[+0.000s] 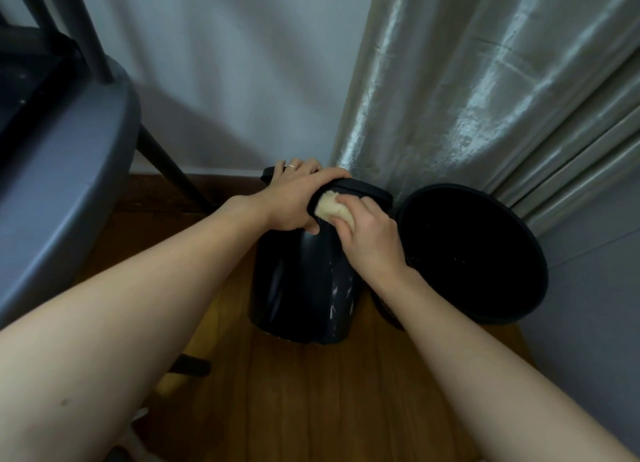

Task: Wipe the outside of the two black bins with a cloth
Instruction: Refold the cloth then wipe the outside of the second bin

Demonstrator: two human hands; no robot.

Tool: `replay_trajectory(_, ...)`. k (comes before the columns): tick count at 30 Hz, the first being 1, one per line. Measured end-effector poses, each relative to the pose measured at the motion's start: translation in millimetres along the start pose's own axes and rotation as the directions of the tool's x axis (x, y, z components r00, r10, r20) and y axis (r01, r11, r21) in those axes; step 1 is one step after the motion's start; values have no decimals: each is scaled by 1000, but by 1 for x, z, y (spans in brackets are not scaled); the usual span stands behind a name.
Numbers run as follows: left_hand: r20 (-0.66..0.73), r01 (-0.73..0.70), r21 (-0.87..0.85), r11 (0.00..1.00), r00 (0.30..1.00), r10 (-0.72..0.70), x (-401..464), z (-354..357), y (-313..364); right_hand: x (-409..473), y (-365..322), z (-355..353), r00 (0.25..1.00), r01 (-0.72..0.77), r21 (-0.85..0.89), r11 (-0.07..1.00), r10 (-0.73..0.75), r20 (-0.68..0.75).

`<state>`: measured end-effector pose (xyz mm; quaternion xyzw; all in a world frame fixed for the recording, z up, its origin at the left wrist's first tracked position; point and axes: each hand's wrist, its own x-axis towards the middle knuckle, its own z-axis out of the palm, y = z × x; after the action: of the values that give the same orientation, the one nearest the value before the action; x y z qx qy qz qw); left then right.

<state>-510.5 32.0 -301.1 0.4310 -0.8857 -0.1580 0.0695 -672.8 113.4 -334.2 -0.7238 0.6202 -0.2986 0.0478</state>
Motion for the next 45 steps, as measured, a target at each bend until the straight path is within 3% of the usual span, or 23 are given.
replay_trajectory(6, 0, -4, 5, 1000, 1000, 4, 1, 1, -1, 8, 9, -11, 996, 81, -34, 996, -80, 31)
replay_trajectory(13, 18, 7, -8, 1000, 1000, -7, 2, -2, -2, 10, 25, -19, 999, -9, -46, 999, 11, 30)
replay_trajectory(21, 6, 0, 11, 1000, 1000, 0, 3, 0, -5, -32, 28, -10, 966, 176, 50, 983, -182, 185)
replay_trajectory(28, -2, 15, 13, 1000, 1000, -15, 2, 1, -6, 8, 19, -13, 997, -51, 31, 998, 50, 54)
replay_trajectory(36, -12, 9, 6, 1000, 1000, -9, 3, 1, -9, -59, 26, -3, 956, 145, 128, 981, -172, 239)
replay_trajectory(38, -12, 11, -4, 1000, 1000, -11, 2, 0, -10, -49, 27, -2, 967, 144, 85, 986, -159, 199)
replay_trajectory(42, -8, 4, -17, 1000, 1000, -4, 2, 0, -7, -25, 23, -4, 997, -15, 27, 1000, 13, 74)
replay_trajectory(45, -10, 2, -29, 1000, 1000, -3, 1, -1, -10, -41, 20, -1, 993, 46, 70, 997, -54, 107)
